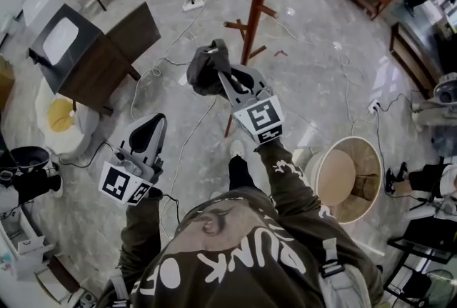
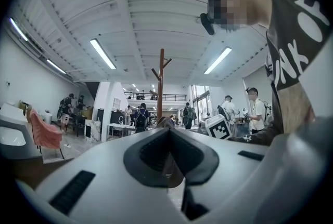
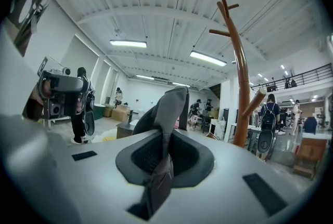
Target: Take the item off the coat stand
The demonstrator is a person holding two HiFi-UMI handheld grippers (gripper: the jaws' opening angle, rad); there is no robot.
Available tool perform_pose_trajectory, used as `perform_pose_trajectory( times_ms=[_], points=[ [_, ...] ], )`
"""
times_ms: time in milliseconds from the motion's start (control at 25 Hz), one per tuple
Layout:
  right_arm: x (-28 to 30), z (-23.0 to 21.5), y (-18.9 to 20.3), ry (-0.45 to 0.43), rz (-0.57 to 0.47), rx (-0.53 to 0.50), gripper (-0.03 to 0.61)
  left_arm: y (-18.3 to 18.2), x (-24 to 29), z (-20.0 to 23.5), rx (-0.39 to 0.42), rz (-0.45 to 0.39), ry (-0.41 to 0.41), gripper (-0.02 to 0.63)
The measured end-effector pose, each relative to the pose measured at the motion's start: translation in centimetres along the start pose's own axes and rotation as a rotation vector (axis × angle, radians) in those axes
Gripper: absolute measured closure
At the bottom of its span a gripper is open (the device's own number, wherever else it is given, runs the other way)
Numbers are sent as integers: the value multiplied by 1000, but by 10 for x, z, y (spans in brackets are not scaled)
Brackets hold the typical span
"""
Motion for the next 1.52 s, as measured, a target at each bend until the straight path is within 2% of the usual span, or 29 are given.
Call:
perform_pose_trajectory(
  times_ms=[280, 520, 760, 1040, 1320, 1520],
  points=[
    [-79, 53, -32, 76, -27, -2, 546, -15, -61, -28, 3, -36, 47, 609],
    [-163, 77, -48, 175, -12, -24, 546, -27, -76, -64, -8, -67, 126, 609],
    [-262, 101, -81, 220, -53, -30, 546, -50, -84, -132, 2, -99, 179, 609],
    [-306, 114, -92, 202, -118, -52, 546, -61, -91, -180, 20, -105, 172, 609],
    [-415, 148, -71, 113, -137, -23, 546, -64, -144, -304, 66, -66, 80, 609],
    [-493, 173, -53, 44, -131, -5, 546, -60, -187, -392, 54, -42, 5, 609]
  ],
)
Point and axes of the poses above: the fingertips, and each gripper's own axes: x forward along the fingers, z to its left, y out of its underside, the point moved 4 cm from there along -x, backward along the fingers, and after that the axes turned 3 degrees about y, right-handed, at the moved point
